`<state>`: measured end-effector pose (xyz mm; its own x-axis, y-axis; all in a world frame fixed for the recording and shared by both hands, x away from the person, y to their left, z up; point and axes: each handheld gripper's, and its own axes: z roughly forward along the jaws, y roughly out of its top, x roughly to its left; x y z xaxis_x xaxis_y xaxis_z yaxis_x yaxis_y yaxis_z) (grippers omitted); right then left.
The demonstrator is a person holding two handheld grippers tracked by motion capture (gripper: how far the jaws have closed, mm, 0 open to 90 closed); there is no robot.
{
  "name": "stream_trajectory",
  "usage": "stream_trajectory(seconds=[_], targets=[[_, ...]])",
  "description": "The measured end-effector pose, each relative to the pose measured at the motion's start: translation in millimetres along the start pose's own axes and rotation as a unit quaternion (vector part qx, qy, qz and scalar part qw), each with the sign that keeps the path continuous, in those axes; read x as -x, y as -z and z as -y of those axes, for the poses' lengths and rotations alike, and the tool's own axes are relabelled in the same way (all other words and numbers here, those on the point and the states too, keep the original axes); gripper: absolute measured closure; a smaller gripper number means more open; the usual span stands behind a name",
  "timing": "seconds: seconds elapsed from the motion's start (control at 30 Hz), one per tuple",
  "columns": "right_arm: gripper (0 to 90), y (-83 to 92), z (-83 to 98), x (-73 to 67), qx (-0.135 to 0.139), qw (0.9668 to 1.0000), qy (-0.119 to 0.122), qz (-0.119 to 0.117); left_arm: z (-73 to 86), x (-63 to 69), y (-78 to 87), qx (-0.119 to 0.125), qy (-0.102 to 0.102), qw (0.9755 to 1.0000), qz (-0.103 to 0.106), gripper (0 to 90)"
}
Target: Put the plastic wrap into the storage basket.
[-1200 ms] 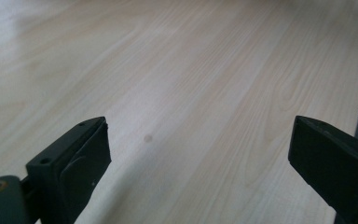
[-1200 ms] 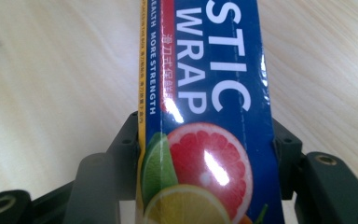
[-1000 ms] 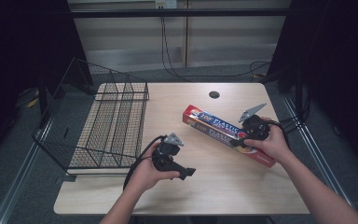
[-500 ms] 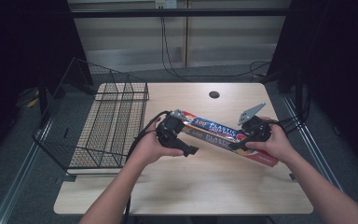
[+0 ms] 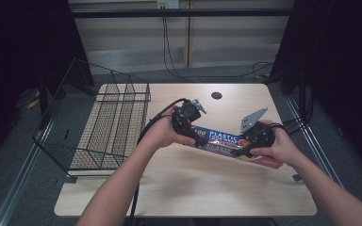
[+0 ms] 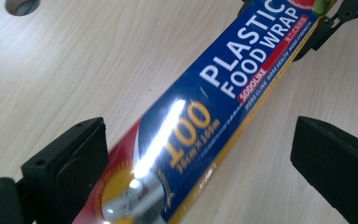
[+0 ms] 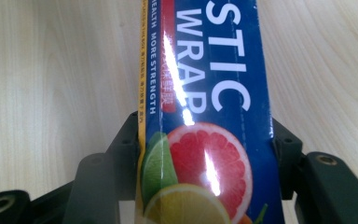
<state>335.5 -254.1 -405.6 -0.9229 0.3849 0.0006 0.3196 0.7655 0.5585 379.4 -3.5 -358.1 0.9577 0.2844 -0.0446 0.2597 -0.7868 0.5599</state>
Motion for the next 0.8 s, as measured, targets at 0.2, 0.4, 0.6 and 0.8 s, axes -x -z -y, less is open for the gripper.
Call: stream_trajectory(seconds=[0.2,0.4,0.6,0.8], targets=[[44.1,-0.1,-3.2,-3.4,-0.007,0.9995,0.028,-0.011,-12.6,5.5,-11.1,-0.022,-0.027,0.9993,0.014,5.9],[44.1,0.9,-8.5,-5.5,-0.002,0.9988,0.045,-0.021,-18.3,9.8,-21.1,-0.047,-0.054,0.9968,0.034,10.9],[44.0,2.4,-13.9,-7.3,-0.002,0.9978,0.061,-0.024,-19.4,12.2,-27.3,-0.064,-0.074,0.9940,0.049,14.8],[43.9,2.7,-16.3,-8.1,-0.002,0.9972,0.068,-0.031,-21.0,16.5,-32.0,-0.077,-0.076,0.9923,0.059,17.8]])
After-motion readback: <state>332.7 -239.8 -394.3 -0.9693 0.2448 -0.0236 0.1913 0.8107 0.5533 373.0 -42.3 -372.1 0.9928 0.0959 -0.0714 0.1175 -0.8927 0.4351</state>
